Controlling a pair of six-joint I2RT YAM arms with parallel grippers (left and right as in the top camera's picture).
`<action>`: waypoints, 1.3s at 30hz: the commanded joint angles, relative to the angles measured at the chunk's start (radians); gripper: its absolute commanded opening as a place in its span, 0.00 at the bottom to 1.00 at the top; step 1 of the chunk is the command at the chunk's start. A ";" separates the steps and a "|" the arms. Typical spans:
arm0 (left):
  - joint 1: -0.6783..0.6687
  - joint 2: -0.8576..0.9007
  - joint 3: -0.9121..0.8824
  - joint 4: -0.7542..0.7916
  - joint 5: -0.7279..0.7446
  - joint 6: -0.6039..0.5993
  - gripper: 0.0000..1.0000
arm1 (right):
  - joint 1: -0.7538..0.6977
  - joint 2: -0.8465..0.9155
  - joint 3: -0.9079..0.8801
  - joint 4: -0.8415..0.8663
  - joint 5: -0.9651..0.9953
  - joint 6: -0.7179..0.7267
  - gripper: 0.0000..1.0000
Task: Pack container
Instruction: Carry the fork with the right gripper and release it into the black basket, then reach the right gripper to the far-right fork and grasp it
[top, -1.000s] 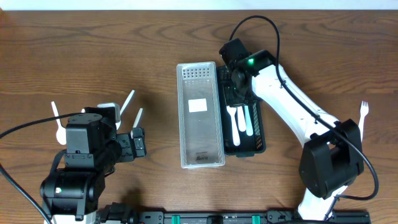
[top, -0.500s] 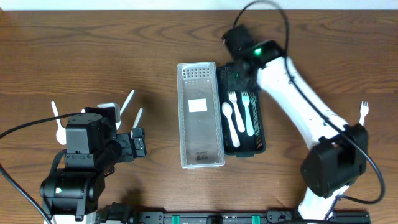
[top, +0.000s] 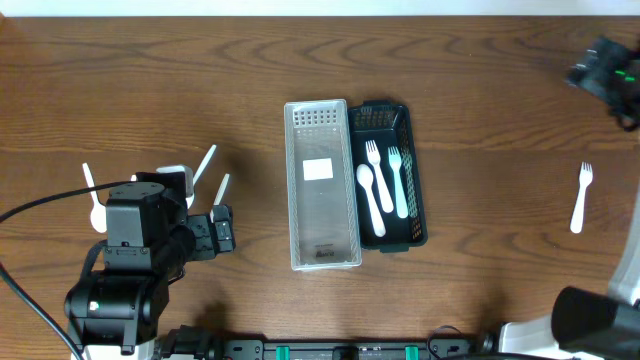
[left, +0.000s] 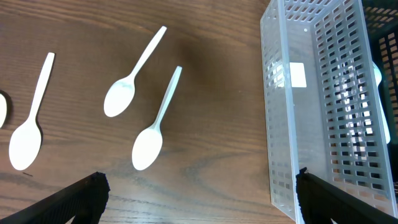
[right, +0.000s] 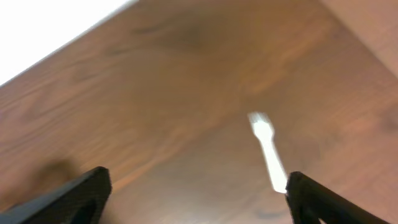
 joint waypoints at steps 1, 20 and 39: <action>0.000 -0.001 0.015 0.001 0.010 -0.001 0.98 | -0.118 0.058 -0.068 0.021 -0.020 -0.084 0.99; 0.000 -0.001 0.015 0.001 0.010 -0.002 0.98 | -0.294 0.419 -0.288 0.279 -0.116 -0.294 0.99; 0.000 -0.001 0.015 0.001 0.010 -0.002 0.98 | -0.295 0.581 -0.289 0.344 -0.185 -0.354 0.99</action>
